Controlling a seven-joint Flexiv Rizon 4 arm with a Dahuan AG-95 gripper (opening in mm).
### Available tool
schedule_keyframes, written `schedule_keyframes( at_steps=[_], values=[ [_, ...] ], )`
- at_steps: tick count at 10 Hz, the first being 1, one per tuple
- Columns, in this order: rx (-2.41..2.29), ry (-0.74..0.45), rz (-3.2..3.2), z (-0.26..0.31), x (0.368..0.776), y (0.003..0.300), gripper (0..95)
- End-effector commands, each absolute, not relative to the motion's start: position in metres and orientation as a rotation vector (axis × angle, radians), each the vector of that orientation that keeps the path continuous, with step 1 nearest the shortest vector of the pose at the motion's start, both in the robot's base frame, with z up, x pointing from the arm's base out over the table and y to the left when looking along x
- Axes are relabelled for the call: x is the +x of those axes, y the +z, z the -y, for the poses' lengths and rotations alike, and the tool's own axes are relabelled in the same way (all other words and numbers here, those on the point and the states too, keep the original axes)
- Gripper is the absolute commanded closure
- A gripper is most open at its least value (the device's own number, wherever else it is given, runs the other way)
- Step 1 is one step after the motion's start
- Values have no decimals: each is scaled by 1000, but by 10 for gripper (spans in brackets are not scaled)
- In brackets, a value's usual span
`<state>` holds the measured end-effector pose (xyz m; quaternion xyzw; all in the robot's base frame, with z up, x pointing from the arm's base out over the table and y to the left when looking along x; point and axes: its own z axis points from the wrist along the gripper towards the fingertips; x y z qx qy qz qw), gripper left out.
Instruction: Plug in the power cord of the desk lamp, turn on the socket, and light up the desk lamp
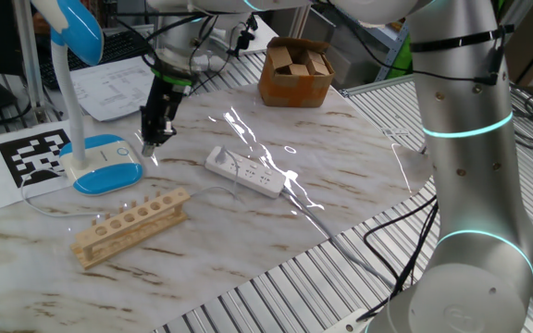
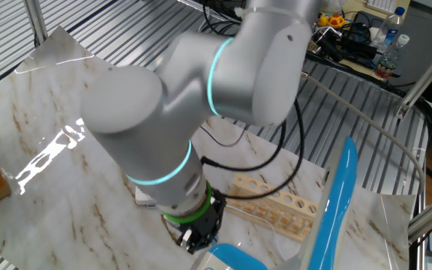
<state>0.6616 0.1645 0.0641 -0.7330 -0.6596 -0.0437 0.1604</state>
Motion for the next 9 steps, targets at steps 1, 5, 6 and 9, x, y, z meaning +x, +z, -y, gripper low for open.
schedule_keyframes(
  at_steps=[1,5,6,9],
  values=[
    [-2080,-127,1902,-170,671,64,950],
    [-2083,-168,1918,-173,681,59,950],
    [-2092,-173,1913,-175,683,57,950],
    [-2092,-201,1921,-178,686,50,950]
  ],
)
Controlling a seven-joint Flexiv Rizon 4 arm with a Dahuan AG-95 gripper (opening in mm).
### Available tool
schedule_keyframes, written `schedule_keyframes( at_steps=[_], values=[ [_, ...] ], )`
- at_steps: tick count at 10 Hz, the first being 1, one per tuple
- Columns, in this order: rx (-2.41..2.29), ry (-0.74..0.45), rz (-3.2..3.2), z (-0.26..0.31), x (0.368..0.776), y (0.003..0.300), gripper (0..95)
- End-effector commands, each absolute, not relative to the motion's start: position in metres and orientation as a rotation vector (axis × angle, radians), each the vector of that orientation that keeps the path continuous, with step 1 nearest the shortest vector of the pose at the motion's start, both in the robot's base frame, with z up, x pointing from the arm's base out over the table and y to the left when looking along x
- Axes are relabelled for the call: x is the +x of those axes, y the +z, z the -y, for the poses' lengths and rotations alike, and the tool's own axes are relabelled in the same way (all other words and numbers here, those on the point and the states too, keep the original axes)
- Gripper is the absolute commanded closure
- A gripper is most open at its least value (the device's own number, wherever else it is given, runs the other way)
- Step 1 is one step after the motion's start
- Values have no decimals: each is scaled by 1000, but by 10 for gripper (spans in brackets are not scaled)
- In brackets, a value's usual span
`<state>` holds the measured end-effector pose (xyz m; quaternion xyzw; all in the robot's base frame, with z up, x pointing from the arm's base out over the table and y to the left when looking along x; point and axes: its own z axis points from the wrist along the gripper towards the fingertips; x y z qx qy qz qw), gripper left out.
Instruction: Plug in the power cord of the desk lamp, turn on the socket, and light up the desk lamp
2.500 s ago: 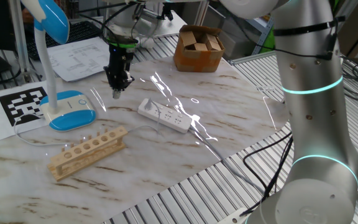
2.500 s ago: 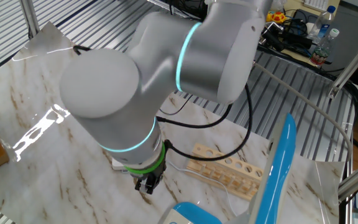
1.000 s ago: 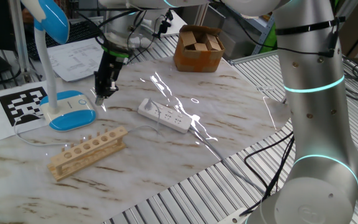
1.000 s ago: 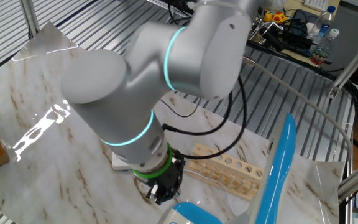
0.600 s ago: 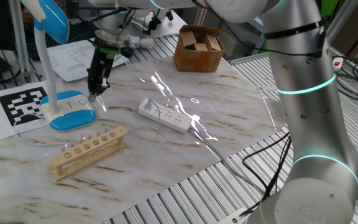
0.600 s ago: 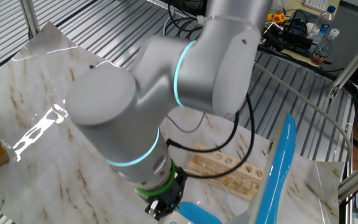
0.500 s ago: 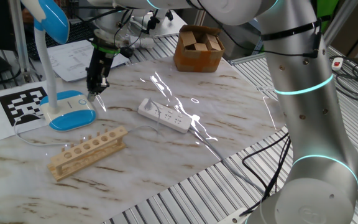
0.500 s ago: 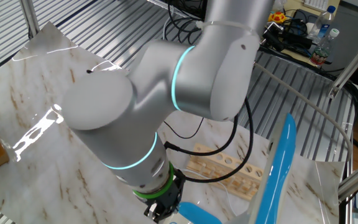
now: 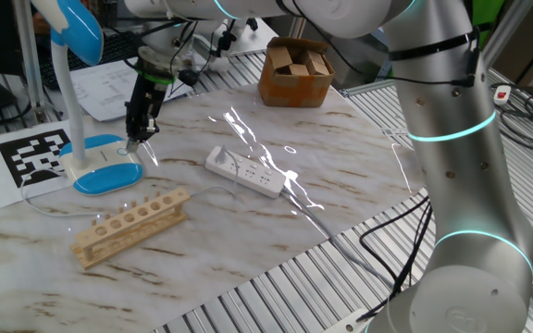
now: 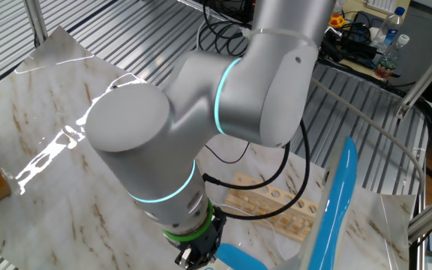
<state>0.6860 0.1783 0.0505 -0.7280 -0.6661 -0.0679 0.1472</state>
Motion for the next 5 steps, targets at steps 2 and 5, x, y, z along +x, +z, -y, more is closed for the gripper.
schedule_keyframes(
  at_steps=[2,5],
  values=[
    [-2093,-216,1920,-178,690,49,950],
    [-2091,-238,1931,-181,695,49,950]
  ],
)
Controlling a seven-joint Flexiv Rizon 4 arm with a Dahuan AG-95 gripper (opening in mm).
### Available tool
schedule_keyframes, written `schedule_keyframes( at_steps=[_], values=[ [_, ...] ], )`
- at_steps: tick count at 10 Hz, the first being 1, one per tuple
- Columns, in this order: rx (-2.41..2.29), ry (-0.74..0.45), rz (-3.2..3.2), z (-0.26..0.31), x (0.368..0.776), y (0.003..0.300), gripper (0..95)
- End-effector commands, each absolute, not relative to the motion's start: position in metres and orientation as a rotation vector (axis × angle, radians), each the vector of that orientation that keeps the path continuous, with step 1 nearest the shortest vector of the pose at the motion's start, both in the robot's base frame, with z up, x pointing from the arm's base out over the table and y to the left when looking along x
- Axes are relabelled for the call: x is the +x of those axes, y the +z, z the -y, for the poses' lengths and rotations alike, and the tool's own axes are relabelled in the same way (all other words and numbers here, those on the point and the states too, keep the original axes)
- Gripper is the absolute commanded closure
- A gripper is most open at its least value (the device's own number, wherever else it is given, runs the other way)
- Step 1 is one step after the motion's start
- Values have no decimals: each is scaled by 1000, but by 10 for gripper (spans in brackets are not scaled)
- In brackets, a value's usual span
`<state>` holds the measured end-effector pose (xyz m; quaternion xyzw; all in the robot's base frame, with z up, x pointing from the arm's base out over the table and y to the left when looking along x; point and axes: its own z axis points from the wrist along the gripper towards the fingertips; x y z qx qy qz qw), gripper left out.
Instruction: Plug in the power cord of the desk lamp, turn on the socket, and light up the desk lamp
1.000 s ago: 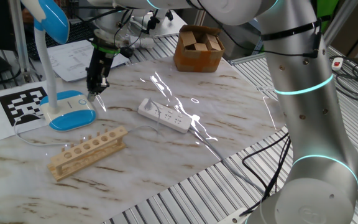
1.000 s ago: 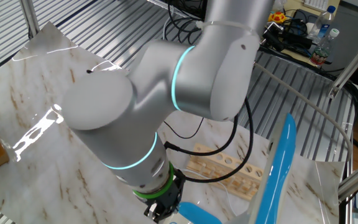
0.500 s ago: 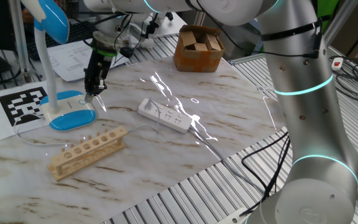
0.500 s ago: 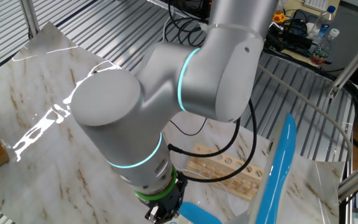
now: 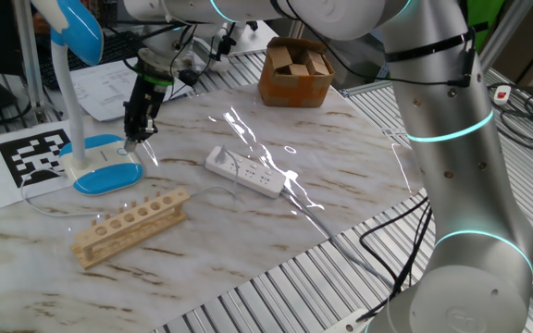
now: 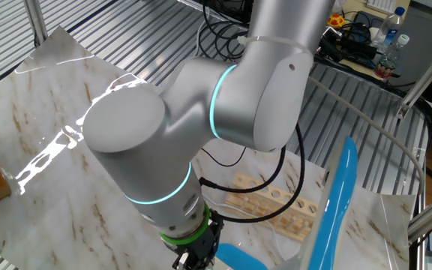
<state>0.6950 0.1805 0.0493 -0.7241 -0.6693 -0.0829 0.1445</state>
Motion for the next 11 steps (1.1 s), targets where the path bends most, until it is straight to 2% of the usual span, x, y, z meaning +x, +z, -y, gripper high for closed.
schedule_keyframes(
  at_steps=[1,11],
  values=[
    [-2094,-236,1935,-183,699,49,950],
    [-2080,-246,1986,-184,706,38,950]
  ],
)
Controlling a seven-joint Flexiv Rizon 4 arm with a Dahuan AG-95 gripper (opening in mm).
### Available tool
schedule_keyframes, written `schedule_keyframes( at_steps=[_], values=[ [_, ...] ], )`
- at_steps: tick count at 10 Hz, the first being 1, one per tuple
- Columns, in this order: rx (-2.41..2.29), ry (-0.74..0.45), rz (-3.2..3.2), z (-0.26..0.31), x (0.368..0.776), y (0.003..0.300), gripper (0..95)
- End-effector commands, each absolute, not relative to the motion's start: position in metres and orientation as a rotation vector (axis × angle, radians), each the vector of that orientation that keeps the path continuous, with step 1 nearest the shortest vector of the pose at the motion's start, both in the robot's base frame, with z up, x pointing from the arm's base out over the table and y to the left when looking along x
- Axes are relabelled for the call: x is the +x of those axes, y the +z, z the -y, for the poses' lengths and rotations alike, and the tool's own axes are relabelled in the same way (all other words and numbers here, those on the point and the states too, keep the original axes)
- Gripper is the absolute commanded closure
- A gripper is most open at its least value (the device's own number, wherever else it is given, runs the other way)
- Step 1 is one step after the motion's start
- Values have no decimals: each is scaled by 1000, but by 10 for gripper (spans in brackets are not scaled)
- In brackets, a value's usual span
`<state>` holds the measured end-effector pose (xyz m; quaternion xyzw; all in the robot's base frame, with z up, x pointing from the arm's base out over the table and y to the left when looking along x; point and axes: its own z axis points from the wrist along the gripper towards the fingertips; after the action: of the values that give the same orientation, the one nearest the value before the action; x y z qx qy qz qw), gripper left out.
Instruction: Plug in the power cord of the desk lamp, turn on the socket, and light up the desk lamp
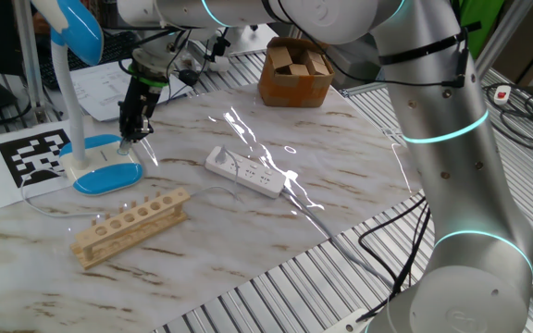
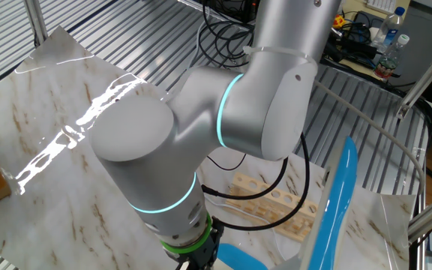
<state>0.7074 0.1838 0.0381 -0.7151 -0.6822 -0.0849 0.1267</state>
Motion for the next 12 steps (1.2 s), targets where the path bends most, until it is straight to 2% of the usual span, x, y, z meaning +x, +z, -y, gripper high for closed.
schedule_keyframes(
  at_steps=[1,5,12],
  values=[
    [-2084,-249,1988,-185,706,36,950],
    [-2083,-256,2000,-194,706,35,950],
    [-1888,-178,2162,-183,716,68,950]
  ],
)
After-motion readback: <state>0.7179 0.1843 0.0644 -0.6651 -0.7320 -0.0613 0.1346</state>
